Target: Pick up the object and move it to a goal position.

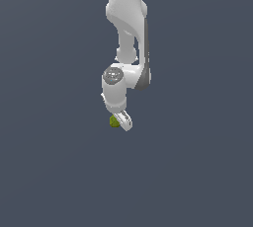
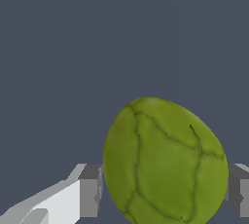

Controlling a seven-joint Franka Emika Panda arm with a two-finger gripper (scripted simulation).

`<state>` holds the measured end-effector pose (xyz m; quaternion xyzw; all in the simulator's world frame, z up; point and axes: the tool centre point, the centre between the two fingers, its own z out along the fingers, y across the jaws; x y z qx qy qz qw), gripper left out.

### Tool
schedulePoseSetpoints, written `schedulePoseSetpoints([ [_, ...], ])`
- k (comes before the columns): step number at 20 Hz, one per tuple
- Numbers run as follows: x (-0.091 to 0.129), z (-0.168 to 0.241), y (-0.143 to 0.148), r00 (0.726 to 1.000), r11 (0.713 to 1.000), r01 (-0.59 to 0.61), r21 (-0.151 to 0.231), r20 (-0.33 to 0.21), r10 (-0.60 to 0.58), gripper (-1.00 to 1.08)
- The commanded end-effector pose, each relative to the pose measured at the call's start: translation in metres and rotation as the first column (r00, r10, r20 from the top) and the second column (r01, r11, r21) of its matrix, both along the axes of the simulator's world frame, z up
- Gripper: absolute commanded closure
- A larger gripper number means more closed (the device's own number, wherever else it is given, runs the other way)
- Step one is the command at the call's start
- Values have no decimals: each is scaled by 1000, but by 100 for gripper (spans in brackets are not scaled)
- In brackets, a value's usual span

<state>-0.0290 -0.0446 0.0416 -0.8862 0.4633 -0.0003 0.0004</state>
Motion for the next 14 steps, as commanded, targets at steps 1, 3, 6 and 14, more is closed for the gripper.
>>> schedulePoseSetpoints([
  [1,0,-1,-1,1000,1000,0,0,-1,0,108],
  [3,0,-1,-1,1000,1000,0,0,-1,0,108],
  [6,0,0,1,1000,1000,0,0,0,0,108],
  [14,11,8,36,1000,1000,0,0,0,0,108],
])
